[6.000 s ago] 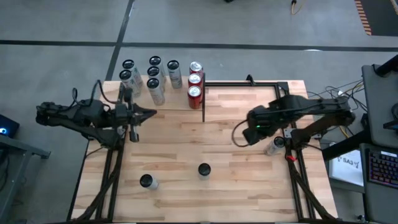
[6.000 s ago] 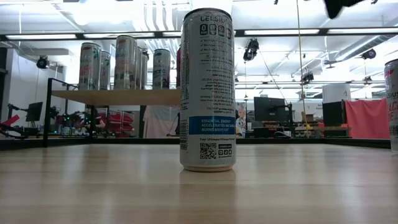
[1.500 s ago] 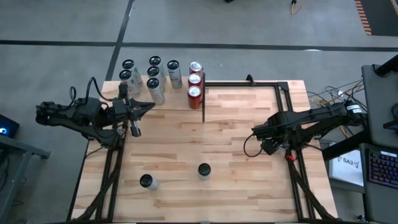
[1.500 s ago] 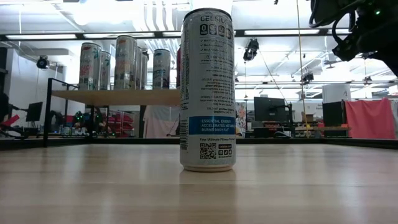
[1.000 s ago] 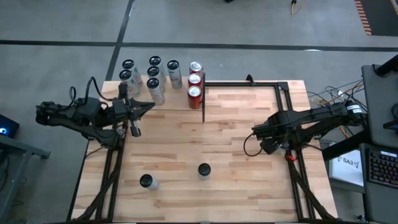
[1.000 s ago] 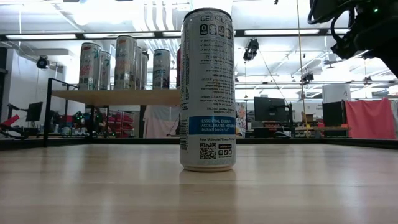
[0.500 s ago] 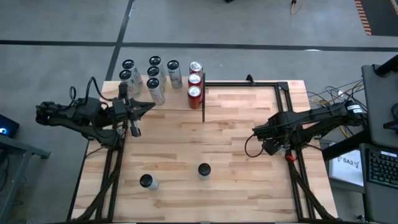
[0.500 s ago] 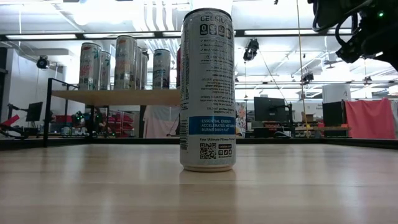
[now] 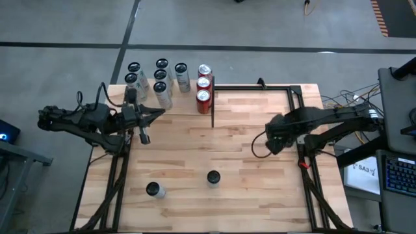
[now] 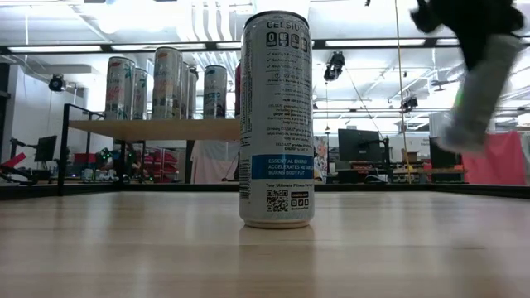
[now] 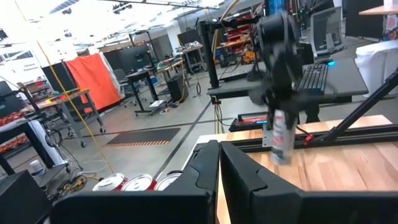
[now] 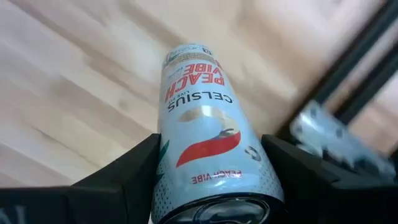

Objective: Place canned beverage on shelf
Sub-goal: Put the white pink soda can on the shelf aligned with the other white pink soda cans

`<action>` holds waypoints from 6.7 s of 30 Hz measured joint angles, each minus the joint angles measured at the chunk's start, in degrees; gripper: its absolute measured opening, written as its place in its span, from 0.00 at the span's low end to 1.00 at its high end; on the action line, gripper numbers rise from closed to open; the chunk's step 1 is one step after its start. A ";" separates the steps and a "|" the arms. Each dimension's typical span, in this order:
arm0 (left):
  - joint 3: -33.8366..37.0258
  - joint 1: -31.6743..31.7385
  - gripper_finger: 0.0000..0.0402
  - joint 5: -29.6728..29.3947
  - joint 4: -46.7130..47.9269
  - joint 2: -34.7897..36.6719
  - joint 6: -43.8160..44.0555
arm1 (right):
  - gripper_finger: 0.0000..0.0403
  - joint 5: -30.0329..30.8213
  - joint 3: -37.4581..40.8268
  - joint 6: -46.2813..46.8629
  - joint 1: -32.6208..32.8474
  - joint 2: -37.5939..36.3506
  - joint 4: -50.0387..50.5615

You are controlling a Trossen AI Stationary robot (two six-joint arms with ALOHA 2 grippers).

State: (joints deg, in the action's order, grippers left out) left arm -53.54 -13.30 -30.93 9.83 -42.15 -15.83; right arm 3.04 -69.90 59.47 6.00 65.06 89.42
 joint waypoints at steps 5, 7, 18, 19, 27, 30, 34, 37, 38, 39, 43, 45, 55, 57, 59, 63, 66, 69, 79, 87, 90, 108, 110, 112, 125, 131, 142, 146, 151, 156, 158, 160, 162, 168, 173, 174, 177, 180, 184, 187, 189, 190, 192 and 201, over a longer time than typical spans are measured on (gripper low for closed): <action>0.00 0.02 0.00 0.16 -0.01 -1.59 0.24 | 0.60 8.04 -8.55 -4.67 0.37 -0.02 -8.19; -0.01 0.02 0.00 0.16 -0.07 -2.24 0.26 | 0.60 9.74 -9.98 -8.94 0.35 -0.02 -15.14; -0.02 0.00 0.00 4.76 -3.18 -7.42 1.65 | 0.60 10.11 -10.51 -30.62 0.32 5.51 -45.91; -0.02 0.00 0.01 6.23 -3.91 -8.05 1.74 | 0.60 10.10 -10.64 -31.32 0.21 6.71 -47.08; -0.02 0.00 0.21 9.47 -5.54 -13.00 2.99 | 0.60 10.49 -18.78 -36.89 0.22 18.25 -51.20; -0.02 -0.02 0.33 9.54 -4.93 -14.40 3.49 | 0.60 10.02 -23.01 -41.59 0.22 22.81 -49.89; -0.02 -0.02 0.51 9.50 -2.45 -15.89 5.30 | 0.60 8.84 -30.24 -45.39 0.22 29.03 -46.48; -0.02 -0.04 0.63 9.52 -0.29 -16.72 7.24 | 0.60 8.95 -36.26 -47.41 0.24 33.05 -43.03; -0.02 -0.04 0.66 9.52 0.54 -16.78 7.55 | 0.60 9.00 -38.22 -48.18 0.24 34.20 -41.90; -0.02 -0.04 0.69 9.52 1.68 -16.81 7.96 | 0.60 8.98 -40.15 -48.92 0.24 35.47 -40.67; -0.02 -0.11 0.75 12.10 5.91 -16.85 9.69 | 0.60 9.03 -46.67 -53.04 0.22 39.71 -37.37; -0.02 -0.17 0.76 14.11 7.17 -16.85 10.73 | 0.60 9.00 -48.99 -55.28 0.22 41.07 -36.49; -0.02 -0.26 0.75 12.02 13.49 -16.85 12.97 | 0.60 9.13 -51.74 -64.68 0.43 43.06 -35.84; -0.02 -0.36 0.75 12.32 14.00 -16.87 13.17 | 0.60 9.21 -51.74 -65.85 0.65 43.06 -36.81; -0.02 -0.59 0.75 12.43 14.81 -17.04 13.22 | 0.60 9.18 -51.66 -67.35 1.02 43.06 -37.87; 0.00 -1.22 0.75 12.45 15.03 -17.07 13.41 | 0.60 11.57 -50.62 -70.17 2.07 43.06 -40.81; 0.00 -1.83 0.75 12.06 15.63 -17.07 13.42 | 0.60 14.77 -49.33 -71.99 2.75 43.06 -42.67; 0.01 -2.10 0.75 11.97 16.43 -17.05 13.87 | 0.60 15.40 -48.13 -72.75 2.89 43.06 -44.45; 0.11 -2.12 0.75 11.07 15.73 -18.20 15.60 | 0.60 16.02 -47.57 -74.00 2.80 43.06 -45.85; 0.07 -2.16 0.73 5.66 12.60 -22.28 15.89 | 0.60 16.54 -47.57 -70.87 2.69 43.05 -46.95; 0.04 -2.16 0.65 4.68 12.00 -23.15 16.41 | 0.60 16.48 -47.57 -70.59 2.71 42.97 -46.66; 1.47 -6.96 0.56 -11.68 12.30 -18.11 21.47 | 0.89 18.77 -47.74 -64.09 2.64 39.29 -44.76; 1.75 -8.45 0.56 -14.76 12.19 -16.56 21.21 | 0.90 18.59 -47.74 -63.68 2.69 38.41 -44.55; 2.18 -9.90 0.56 -17.99 12.15 -14.82 20.34 | 0.90 18.62 -47.74 -63.86 2.69 37.96 -44.49; 18.96 -10.91 0.56 -22.79 -11.96 3.09 6.11 | 0.90 26.38 -35.68 -61.93 2.97 36.78 -51.36; 31.16 -10.00 0.56 -26.86 -28.62 12.79 0.16 | 0.90 27.68 -26.83 -62.44 2.71 32.66 -62.19; 43.85 -9.84 0.56 -31.23 -44.36 25.72 -6.65 | 0.90 26.56 -9.55 -70.02 1.12 28.07 -89.26; 44.67 -9.81 0.56 -35.30 -43.85 28.97 -8.82 | 0.90 26.64 -7.86 -69.56 -0.13 27.85 -90.22; 45.18 -9.35 0.56 -39.19 -43.81 32.09 -11.88 | 0.90 26.61 -6.65 -69.40 -1.18 27.85 -90.47; 46.43 -8.36 0.56 -43.22 -43.81 34.13 -12.62 | 0.90 26.63 -6.06 -69.24 -1.76 27.85 -91.05; 47.24 -8.10 0.56 -43.18 -43.78 34.82 -12.12 | 0.90 26.61 -6.04 -69.23 -1.92 27.85 -91.34; 47.95 -8.06 0.56 -43.16 -43.70 35.18 -11.24 | 0.90 26.59 -6.04 -69.36 -2.03 27.85 -91.88; 48.26 -8.06 0.56 -41.90 -43.43 35.30 -9.64 | 0.90 26.55 -6.04 -69.53 -2.03 27.85 -92.55; 47.69 -8.09 0.56 -28.41 -44.68 35.17 -5.14 | 0.90 18.06 -6.04 -69.54 -2.03 27.85 -99.35; 47.67 -8.07 0.56 -16.48 -49.16 34.80 -2.60 | 0.90 10.37 -6.17 -70.05 -1.99 28.15 -105.12; 47.67 -8.07 0.56 -14.32 -49.82 34.55 -1.83 | 0.90 10.16 -6.31 -70.09 -2.01 28.17 -105.27; 47.65 -8.07 0.56 -9.77 -51.74 33.33 0.71 | 0.90 10.10 -6.43 -70.10 -2.03 28.74 -107.31; 47.63 -8.07 0.56 -6.82 -53.93 30.86 2.55 | 0.90 10.05 -6.43 -70.01 -2.02 29.16 -108.97; 47.62 -8.07 0.56 -4.26 -59.81 26.40 3.03 | 0.90 9.84 -6.57 -69.56 -1.65 30.64 -112.93; 47.60 -8.07 0.56 -2.36 -65.02 22.67 2.32 | 0.90 8.26 -7.55 -69.30 -1.48 32.22 -114.18; 47.54 -8.07 0.56 -1.69 -68.30 20.17 1.39 | 0.90 7.31 -8.85 -68.97 -1.40 33.44 -114.56; 47.35 -8.07 0.56 -1.69 -69.19 18.99 1.31 | 0.90 7.31 -9.25 -68.69 -1.40 33.76 -114.48; 46.51 -8.07 0.56 -1.69 -69.82 16.54 1.18 | 0.90 7.24 -10.43 -68.46 -1.38 34.80 -114.69; 38.56 -8.09 0.56 -1.00 -70.87 5.02 -2.99 | 0.90 5.44 -15.32 -68.23 -1.40 38.90 -114.20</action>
State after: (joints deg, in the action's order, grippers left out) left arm -14.98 -21.39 -31.93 -61.04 -37.13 -18.82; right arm 8.47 -85.22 -8.76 4.60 103.95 -24.77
